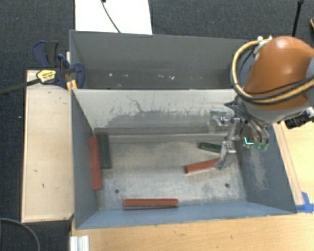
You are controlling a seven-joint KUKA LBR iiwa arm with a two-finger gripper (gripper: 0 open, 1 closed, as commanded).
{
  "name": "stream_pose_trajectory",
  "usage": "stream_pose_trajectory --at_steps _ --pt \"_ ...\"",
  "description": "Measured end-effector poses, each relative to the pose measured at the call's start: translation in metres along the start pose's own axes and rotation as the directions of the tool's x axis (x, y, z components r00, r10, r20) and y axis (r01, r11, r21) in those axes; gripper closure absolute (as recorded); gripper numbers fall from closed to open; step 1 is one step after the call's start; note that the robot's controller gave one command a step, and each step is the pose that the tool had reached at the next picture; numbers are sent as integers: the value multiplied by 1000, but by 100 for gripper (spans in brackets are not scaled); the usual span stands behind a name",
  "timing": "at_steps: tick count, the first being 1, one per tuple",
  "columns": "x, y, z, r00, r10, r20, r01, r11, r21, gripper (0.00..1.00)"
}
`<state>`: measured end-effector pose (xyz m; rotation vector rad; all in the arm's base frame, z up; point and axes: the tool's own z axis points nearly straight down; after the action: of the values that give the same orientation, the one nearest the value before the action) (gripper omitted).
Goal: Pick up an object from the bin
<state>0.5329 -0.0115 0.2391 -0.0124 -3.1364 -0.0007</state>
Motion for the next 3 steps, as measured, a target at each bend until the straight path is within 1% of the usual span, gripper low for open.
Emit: stream_pose_trajectory --at_steps 1,2,3 --pt "4 5 116 981 194 0 -194 981 -1 0" --pt "-8 -16 170 998 -66 3 66 998 1 0" --pt "-9 -16 168 998 -67 6 67 998 1 100"
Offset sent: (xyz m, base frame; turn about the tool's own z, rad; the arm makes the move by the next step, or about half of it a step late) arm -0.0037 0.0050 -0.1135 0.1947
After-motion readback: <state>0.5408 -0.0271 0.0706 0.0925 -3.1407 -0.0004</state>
